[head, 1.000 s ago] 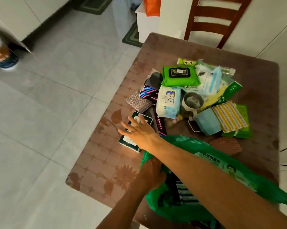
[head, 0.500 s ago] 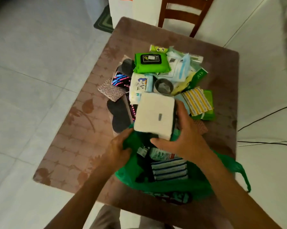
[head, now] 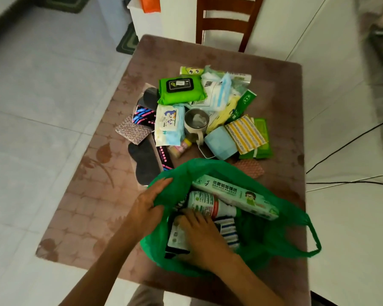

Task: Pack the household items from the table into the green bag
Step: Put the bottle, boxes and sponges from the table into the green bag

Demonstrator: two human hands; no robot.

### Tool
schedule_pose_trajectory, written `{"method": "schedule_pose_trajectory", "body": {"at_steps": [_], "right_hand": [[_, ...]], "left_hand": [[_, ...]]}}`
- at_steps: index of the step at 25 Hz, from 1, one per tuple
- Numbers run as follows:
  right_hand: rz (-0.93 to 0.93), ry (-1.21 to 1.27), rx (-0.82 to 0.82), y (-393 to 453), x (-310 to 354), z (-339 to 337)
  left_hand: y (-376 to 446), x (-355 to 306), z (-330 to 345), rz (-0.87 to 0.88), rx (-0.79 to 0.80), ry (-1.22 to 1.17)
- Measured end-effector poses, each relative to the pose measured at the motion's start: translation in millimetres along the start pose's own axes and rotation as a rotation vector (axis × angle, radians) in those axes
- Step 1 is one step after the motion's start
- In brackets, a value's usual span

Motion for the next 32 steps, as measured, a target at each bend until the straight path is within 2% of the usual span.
{"method": "schedule_pose_trajectory", "body": {"at_steps": [1,2,4,5,6,7,9,11,12,15,20,23,26,28,30,32], "right_hand": [[-0.033,0.081,0.001,-6,-2,-16],[-0.018,0.168,-0.107,-8,-13,-44],[0.176,0.341,-0.501,-8,-75,-111],[0.301,0.392,-0.645,-5,-118,-131],[0.414,0.416,-0.688,5,-160,-138],[0.505,0.401,-0.625,23,-198,-135],[0.558,0.305,-0.329,58,-245,-110],[0.448,0.089,-0.088,76,-250,-86],[0.397,-0.039,-0.048,77,-248,-78],[0.374,-0.245,-0.114,72,-247,-74],[0.565,-0.223,-0.198,50,-267,-85],[0.558,-0.126,-0.218,36,-271,-81],[0.588,0.126,-0.175,39,-275,-64],[0.667,0.18,-0.201,39,-279,-62],[0.789,0.125,-0.259,30,-287,-63],[0.908,0.188,-0.231,12,-287,-56]], "left_hand": [[-1,4,7,-0.02,0.017,0.004],[-1,9,12,-0.044,0.027,0.006],[-4,17,17,-0.095,0.021,0.006],[-4,18,19,-0.104,0.012,0.01],[-4,19,20,-0.099,0.004,0.02],[-4,20,20,-0.096,-0.004,0.034],[-5,24,20,-0.104,-0.016,0.051],[-6,27,19,-0.132,-0.024,0.041],[-7,29,19,-0.142,-0.024,0.041],[-9,26,22,-0.135,-0.027,0.049],[-3,16,26,-0.118,0.023,0.082],[-4,11,27,-0.083,0.086,0.131],[-6,14,31,-0.058,0.152,0.153],[-6,16,30,-0.053,0.151,0.158],[-9,16,32,-0.051,0.154,0.178],[-14,15,32,-0.046,0.164,0.183]]}}
Point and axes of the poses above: each hand's wrist, its own y-axis towards the middle knuckle, its own z-axis out of the palm, x = y × z, the point moved 10 cm from there along y, towards the middle knuckle, and after that the axes turned 9 degrees about z, right-handed, at the moved point
